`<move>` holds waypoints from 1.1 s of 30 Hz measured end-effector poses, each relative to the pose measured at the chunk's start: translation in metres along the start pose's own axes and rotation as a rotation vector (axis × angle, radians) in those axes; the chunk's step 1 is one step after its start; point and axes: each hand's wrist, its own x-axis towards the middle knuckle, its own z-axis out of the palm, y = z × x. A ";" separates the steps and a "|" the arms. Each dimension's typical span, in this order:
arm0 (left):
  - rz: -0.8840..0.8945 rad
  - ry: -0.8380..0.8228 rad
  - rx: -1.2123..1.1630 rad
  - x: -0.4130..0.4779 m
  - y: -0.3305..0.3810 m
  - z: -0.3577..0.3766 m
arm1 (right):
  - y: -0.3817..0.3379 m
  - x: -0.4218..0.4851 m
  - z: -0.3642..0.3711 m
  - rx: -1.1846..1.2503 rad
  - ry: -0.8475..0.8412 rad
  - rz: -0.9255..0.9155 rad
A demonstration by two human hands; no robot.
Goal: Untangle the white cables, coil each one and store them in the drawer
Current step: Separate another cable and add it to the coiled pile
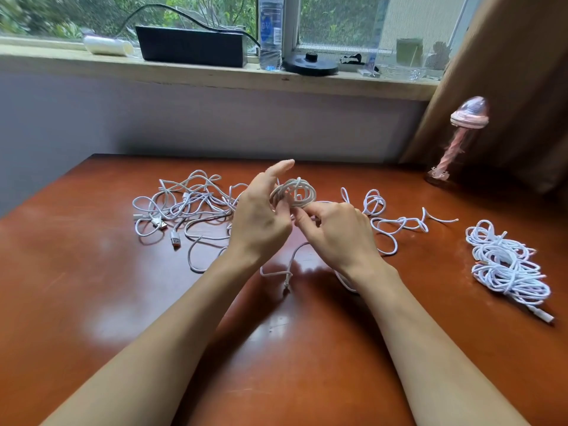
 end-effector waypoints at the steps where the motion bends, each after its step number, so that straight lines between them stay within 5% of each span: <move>1: 0.036 -0.024 0.021 0.000 -0.002 0.000 | 0.001 0.000 0.000 -0.009 -0.002 -0.001; 8: 0.227 -0.176 0.172 0.003 -0.010 -0.004 | 0.004 0.001 0.000 -0.008 -0.059 0.000; 19: 0.225 -0.207 0.192 0.003 -0.015 -0.007 | 0.010 0.002 -0.006 0.013 -0.029 -0.012; 33: -0.178 -0.176 -0.068 0.000 -0.012 -0.004 | 0.012 0.004 -0.009 0.064 0.080 -0.048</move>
